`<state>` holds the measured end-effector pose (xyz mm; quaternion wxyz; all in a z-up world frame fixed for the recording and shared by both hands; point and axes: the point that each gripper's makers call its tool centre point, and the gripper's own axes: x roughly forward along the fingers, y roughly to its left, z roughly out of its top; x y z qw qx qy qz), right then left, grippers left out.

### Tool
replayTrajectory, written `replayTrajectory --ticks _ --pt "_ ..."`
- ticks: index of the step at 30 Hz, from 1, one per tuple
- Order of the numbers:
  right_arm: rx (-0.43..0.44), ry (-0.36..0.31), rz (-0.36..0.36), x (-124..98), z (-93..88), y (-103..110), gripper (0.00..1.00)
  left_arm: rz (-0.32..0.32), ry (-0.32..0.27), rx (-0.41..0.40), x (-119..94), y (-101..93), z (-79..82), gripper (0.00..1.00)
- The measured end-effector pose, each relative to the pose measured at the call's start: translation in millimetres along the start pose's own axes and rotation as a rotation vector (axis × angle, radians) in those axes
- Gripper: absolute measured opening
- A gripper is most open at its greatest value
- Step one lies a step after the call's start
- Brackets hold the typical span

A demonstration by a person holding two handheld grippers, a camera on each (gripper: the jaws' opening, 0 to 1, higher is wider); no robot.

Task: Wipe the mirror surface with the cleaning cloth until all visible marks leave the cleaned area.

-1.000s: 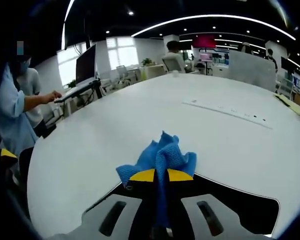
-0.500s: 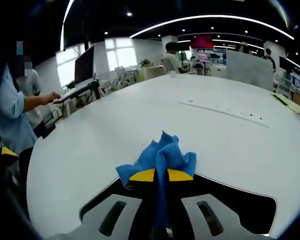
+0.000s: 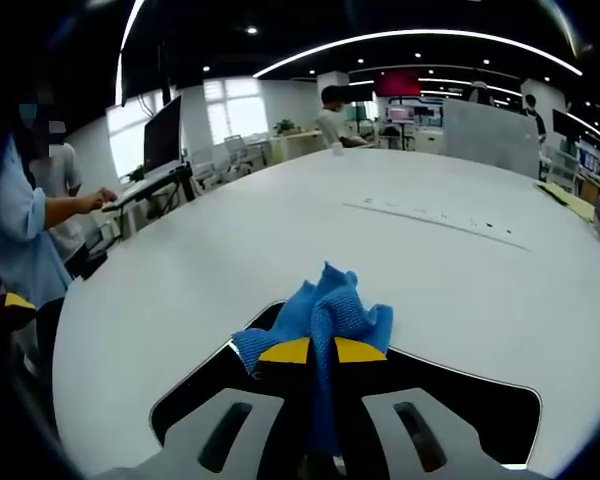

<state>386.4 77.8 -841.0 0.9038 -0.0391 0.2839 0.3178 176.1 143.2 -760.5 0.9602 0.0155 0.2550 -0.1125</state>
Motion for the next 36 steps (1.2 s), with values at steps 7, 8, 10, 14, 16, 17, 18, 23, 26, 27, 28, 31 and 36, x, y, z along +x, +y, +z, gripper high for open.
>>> replayTrajectory --ticks 7,8,10,14,16,17,18,23,26,27,28,31,36 --pt "0.012 -0.003 -0.010 -3 -1.4 -8 0.03 -0.003 0.000 0.004 0 -0.8 0.4 0.95" --pt "0.014 -0.003 -0.010 -3 -1.4 -9 0.03 -0.003 0.000 0.003 0 -0.9 0.5 0.95" --pt "0.012 -0.003 -0.012 -2 -1.4 -9 0.03 -0.003 0.002 0.005 0 -1.0 0.1 0.95" --pt "0.011 -0.004 -0.016 -2 -1.5 -9 0.03 0.000 0.001 0.005 0 -0.5 0.2 0.95" --pt "0.010 -0.004 -0.016 -1 -1.5 -10 0.03 0.001 0.000 0.003 0 -0.2 0.4 0.95" --pt "0.009 -0.003 -0.016 -1 -1.6 -10 0.03 0.002 0.001 0.004 0 0.0 0.2 0.95" --pt "0.008 -0.003 -0.016 -1 -1.6 -10 0.03 0.003 0.003 0.005 0 0.1 0.0 0.95" --pt "0.007 -0.003 -0.014 -3 -1.8 -9 0.03 0.005 0.003 0.006 0 0.5 0.2 0.95" --pt "0.011 -0.003 -0.015 -5 -2.7 -12 0.03 0.008 0.004 0.007 -1 1.1 0.0 0.96" --pt "0.014 -0.004 -0.017 -6 -3.1 -14 0.03 0.008 0.005 0.006 -1 0.9 -0.2 0.96" --pt "0.018 -0.004 -0.019 -7 -3.7 -17 0.03 0.008 0.006 0.008 -1 0.7 -0.3 0.96" --pt "0.021 -0.004 -0.027 -10 -5.2 -23 0.03 0.008 0.008 0.009 -1 0.3 -0.5 0.96" --pt "0.033 -0.004 -0.043 -17 -7.8 -32 0.03 0.006 0.012 0.013 0 -0.5 -1.2 0.96"
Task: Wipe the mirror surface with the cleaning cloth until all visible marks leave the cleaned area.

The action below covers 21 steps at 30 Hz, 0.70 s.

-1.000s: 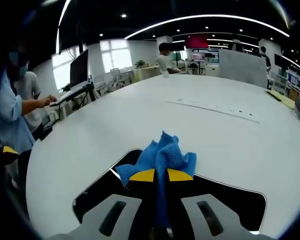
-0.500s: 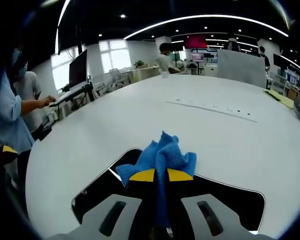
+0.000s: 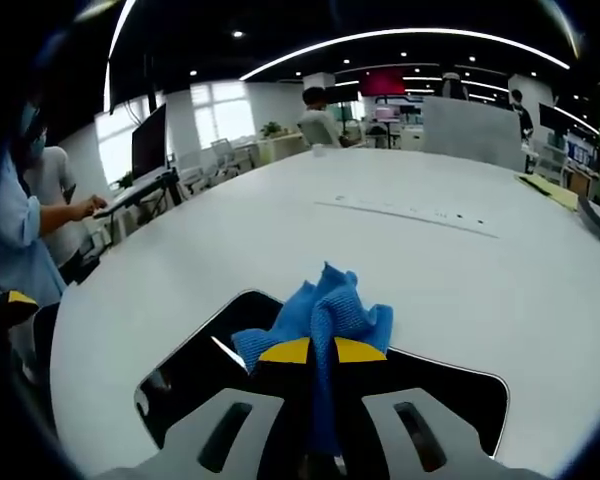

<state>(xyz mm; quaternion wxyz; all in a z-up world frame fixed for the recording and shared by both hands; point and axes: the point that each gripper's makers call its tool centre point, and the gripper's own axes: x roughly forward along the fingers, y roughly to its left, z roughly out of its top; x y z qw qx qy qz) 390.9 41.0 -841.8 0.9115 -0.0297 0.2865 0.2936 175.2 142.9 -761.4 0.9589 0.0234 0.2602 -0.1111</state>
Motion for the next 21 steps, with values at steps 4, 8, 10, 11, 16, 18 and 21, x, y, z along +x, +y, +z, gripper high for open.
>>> replayTrajectory --ticks 4,8,10,11,16,18,21 --pt "0.009 0.001 -0.011 -5 -2.2 -8 0.03 -0.003 0.009 0.009 1 -1.3 -1.6 0.96" --pt "0.015 -0.001 -0.020 -8 -3.6 -13 0.03 -0.005 0.007 0.011 1 -1.7 -1.1 0.96" --pt "0.016 -0.001 -0.023 -8 -3.6 -13 0.03 -0.007 0.011 0.009 1 -1.9 -1.9 0.96" --pt "0.014 -0.001 -0.025 -8 -3.7 -13 0.03 -0.007 0.009 0.008 1 -2.0 -1.5 0.96" --pt "0.011 -0.003 -0.028 -9 -3.5 -12 0.03 -0.009 0.005 0.008 1 -2.1 -0.7 0.96" --pt "0.011 -0.003 -0.027 -8 -3.6 -13 0.03 -0.009 0.006 0.007 1 -2.0 -0.8 0.96" --pt "0.010 -0.003 -0.028 -8 -3.7 -13 0.03 -0.012 0.006 0.006 2 -2.5 -1.0 0.96"
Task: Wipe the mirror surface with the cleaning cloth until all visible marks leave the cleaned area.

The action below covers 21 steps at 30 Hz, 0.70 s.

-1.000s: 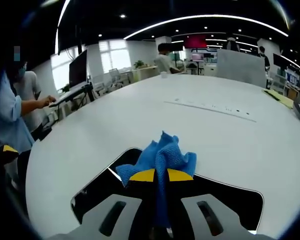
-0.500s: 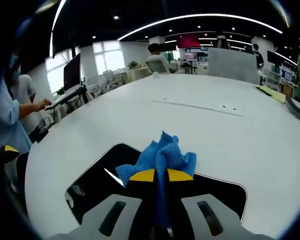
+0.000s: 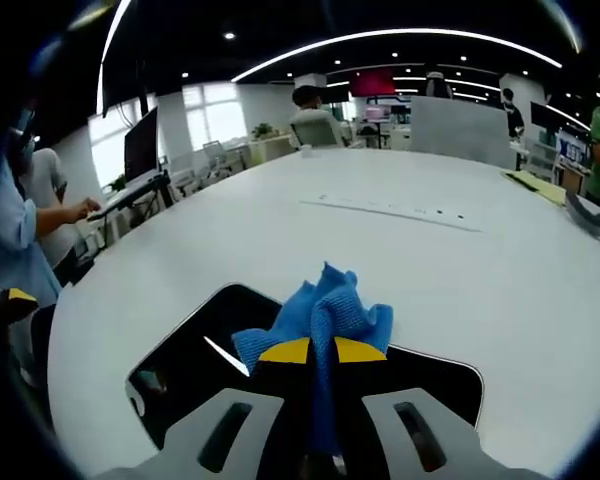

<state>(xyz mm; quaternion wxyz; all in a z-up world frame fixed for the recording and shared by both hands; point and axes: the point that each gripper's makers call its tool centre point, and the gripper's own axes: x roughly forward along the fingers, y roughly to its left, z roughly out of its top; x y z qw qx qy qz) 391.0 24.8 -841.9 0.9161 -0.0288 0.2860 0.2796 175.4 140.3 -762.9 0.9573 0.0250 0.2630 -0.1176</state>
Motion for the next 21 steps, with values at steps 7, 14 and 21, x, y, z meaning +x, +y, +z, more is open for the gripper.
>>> replayTrajectory --ticks 7,14,21 --pt "-0.002 0.000 0.002 0 -0.1 -1 0.03 0.001 -0.001 0.000 0 0.5 -0.2 0.96" --pt "0.012 -0.002 -0.007 -4 -1.5 -8 0.03 -0.001 0.004 0.001 0 -0.3 -1.3 0.96" --pt "0.028 -0.003 -0.024 -9 -4.0 -19 0.03 -0.003 0.004 0.004 0 -1.1 -1.2 0.95"
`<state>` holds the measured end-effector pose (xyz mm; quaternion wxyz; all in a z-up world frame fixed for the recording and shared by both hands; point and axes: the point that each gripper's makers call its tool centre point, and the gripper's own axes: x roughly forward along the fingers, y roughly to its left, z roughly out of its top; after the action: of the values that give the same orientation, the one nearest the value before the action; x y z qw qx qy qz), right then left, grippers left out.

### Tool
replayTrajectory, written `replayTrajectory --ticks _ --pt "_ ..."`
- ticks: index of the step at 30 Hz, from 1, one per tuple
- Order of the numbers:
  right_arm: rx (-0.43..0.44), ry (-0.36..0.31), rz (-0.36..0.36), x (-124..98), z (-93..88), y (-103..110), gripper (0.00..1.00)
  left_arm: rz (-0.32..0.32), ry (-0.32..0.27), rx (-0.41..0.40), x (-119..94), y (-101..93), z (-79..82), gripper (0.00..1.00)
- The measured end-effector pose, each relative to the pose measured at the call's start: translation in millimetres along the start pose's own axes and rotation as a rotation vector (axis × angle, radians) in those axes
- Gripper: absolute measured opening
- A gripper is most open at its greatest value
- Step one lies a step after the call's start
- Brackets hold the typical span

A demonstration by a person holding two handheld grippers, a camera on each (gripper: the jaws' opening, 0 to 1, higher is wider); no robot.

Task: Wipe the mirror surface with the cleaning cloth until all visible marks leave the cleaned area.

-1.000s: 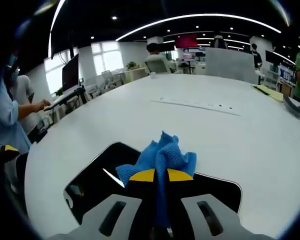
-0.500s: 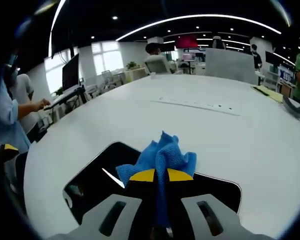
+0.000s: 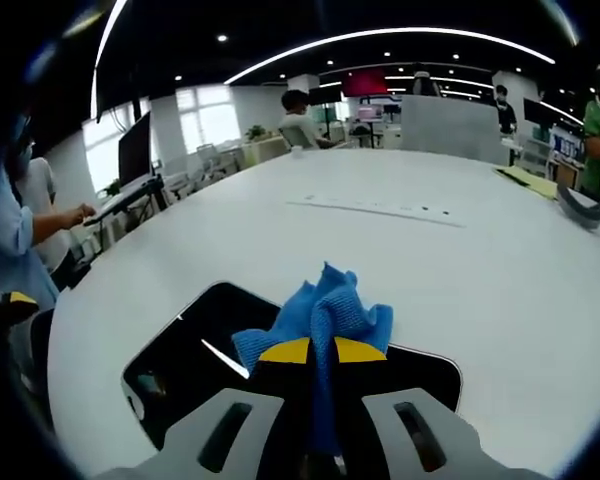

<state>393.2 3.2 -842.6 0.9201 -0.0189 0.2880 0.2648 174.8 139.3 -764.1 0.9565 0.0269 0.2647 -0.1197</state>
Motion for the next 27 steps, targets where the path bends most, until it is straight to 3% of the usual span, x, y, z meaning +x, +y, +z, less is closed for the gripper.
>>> replayTrajectory --ticks 27 --pt "0.006 -0.007 -0.008 -2.0 -0.6 -5.5 0.03 -0.002 0.001 -0.001 0.0 -0.5 0.1 0.95"
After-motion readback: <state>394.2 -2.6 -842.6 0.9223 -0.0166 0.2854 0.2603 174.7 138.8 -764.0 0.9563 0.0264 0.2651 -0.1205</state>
